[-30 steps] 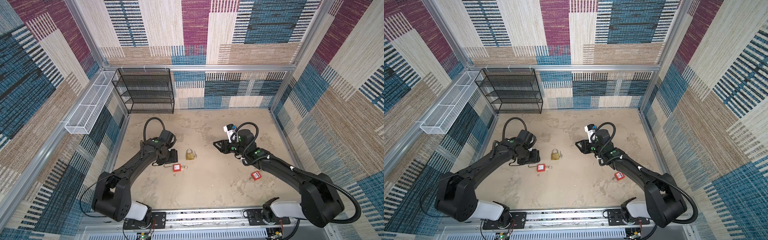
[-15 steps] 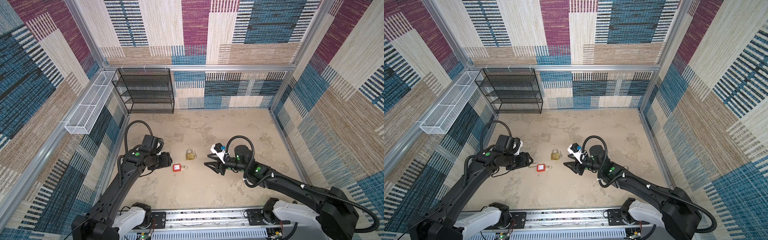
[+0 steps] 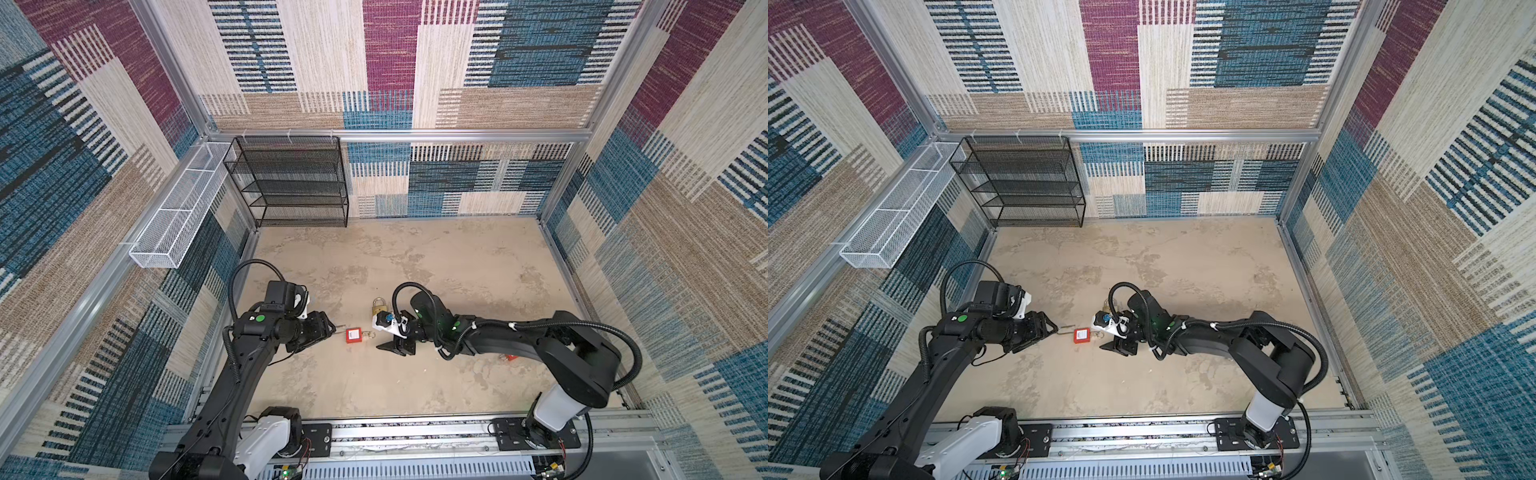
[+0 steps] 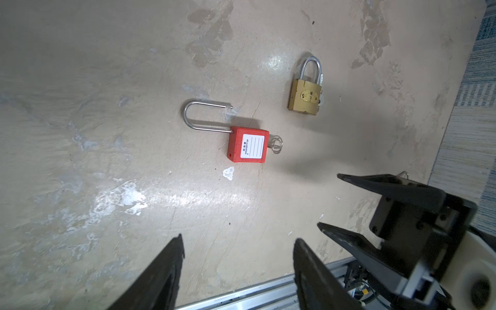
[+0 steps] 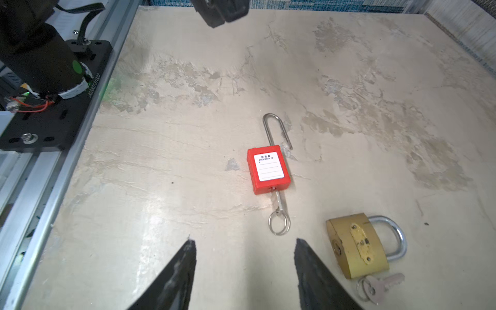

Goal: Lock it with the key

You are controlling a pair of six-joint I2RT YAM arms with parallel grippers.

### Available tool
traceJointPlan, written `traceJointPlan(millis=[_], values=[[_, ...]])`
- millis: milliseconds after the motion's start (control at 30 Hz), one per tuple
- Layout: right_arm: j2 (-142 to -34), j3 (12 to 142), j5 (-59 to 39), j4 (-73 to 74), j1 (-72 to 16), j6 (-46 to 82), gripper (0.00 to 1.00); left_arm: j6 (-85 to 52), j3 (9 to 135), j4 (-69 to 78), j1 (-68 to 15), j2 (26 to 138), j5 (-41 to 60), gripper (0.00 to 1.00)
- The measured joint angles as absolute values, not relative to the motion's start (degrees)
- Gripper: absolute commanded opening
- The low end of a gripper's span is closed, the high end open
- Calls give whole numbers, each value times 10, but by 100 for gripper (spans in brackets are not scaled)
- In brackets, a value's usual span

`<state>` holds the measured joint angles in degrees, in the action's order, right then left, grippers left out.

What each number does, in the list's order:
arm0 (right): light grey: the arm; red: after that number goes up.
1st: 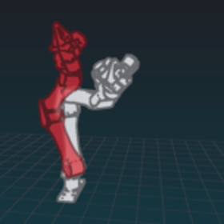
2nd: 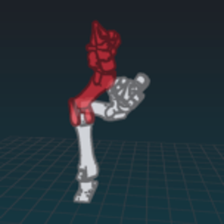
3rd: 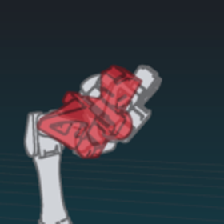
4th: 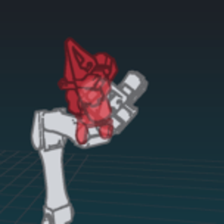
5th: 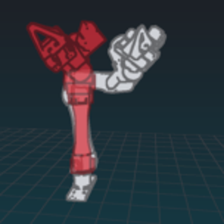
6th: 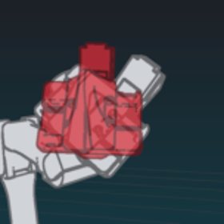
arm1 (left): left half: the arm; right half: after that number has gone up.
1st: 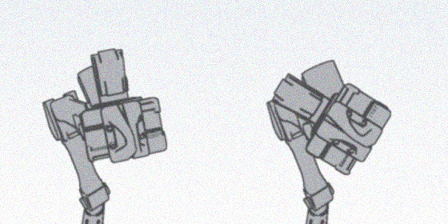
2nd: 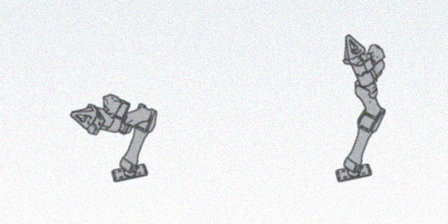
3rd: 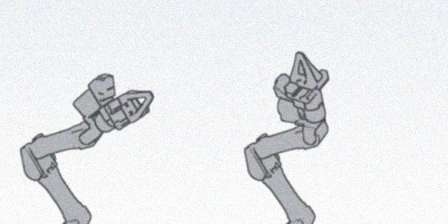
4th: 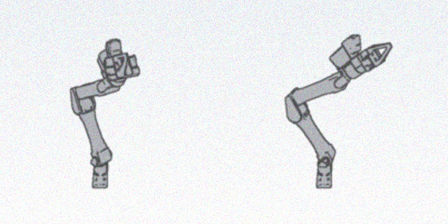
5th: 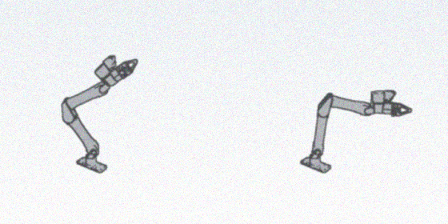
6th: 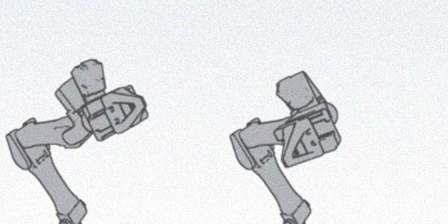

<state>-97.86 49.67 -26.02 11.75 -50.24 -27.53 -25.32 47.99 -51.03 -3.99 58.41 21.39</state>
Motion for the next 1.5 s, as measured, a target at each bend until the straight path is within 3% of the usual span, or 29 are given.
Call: traceJointPlan(millis=[667,900,1200,1500], values=[[-1198,721,-285,29,-502,-346,73,-257,425,-468,29,588,258,66],[-1237,771,-292,-6,-502,-359,65,-255,420,-465,45,590,274,66],[-1243,771,-310,-16,-502,-360,41,-268,399,-456,50,562,286,66],[-1213,758,-308,-17,-502,-347,34,-286,383,-432,50,537,305,65]])
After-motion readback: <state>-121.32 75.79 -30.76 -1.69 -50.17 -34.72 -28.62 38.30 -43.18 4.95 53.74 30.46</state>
